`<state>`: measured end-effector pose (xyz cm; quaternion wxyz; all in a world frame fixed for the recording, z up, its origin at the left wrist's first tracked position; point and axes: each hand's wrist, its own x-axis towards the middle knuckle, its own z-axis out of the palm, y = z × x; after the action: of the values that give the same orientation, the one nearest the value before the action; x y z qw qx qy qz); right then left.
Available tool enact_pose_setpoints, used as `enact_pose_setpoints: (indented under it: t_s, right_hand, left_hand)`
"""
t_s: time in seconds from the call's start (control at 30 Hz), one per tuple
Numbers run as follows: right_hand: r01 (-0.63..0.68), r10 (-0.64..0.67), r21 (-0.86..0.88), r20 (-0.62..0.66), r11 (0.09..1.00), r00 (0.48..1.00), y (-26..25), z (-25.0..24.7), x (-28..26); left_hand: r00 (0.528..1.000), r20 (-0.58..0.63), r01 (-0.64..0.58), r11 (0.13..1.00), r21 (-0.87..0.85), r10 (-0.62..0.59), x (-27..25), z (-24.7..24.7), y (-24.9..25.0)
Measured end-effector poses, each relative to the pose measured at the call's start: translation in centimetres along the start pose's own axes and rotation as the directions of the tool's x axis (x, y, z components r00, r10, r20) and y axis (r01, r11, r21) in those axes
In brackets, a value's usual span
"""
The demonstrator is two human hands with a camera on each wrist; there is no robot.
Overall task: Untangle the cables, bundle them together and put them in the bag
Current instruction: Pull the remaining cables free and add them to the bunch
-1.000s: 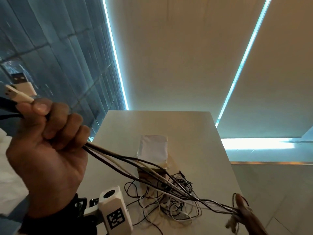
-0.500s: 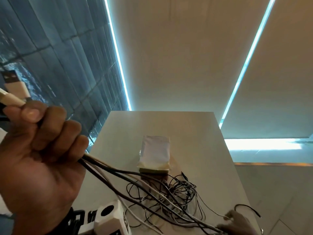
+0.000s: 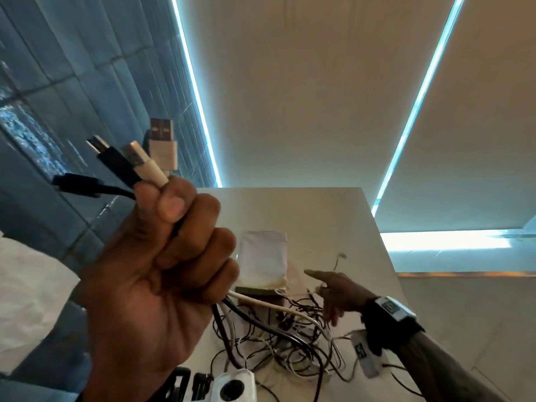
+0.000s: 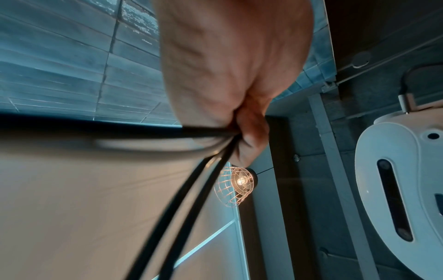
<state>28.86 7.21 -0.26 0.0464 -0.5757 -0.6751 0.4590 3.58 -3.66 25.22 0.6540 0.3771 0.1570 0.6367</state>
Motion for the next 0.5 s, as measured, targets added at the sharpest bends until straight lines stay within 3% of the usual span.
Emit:
enact_pose_setpoints:
  t_s: [0.07,0.17,0.27,0.33,0.4,0.43,0.5]
  right_hand:
    - [-0.126,0.141,-0.119,0.125,0.985,0.982,-0.9,-1.3,-0.3]
    - [-0.186,0.196,-0.118,0.081,0.975,0.977,-2.6,-3.1,-1.6]
    - [-0.007,-0.013,-0.133,-0.15,0.991,0.989,-3.7,-4.4,-3.6]
    - [0.192,-0.183,0.004,-0.283,0.981,0.941,-5.5,-4.4,-6.5]
    - [0.412,-0.368,0.347,-0.187,0.843,0.911,-8.2,-2.9,-9.7]
    - [0.452,-0.474,0.505,-0.094,0.735,0.876,-9.3,-1.8,-10.9]
    - [0.43,-0.597,0.664,0.03,0.612,0.802,-10.5,0.0,-12.6]
  left_hand:
    - [0.995,0.089,0.049,0.994,-0.101,-0.04,0.3,-0.5,-0.7]
    - [0.973,0.186,0.174,0.959,-0.222,-0.133,0.6,-1.2,-1.9]
    - [0.958,0.252,0.195,0.958,-0.21,-0.14,0.8,-1.3,-3.4]
    - [0.95,0.275,0.205,0.959,-0.197,-0.146,1.1,-1.1,-4.5]
    - [0.951,0.274,0.197,0.961,-0.195,-0.139,1.5,-0.8,-5.7]
    - [0.953,0.269,0.194,0.965,-0.176,-0.143,1.6,-0.6,-6.3]
    - [0.957,0.253,0.177,0.977,-0.12,-0.142,1.9,-0.3,-7.1]
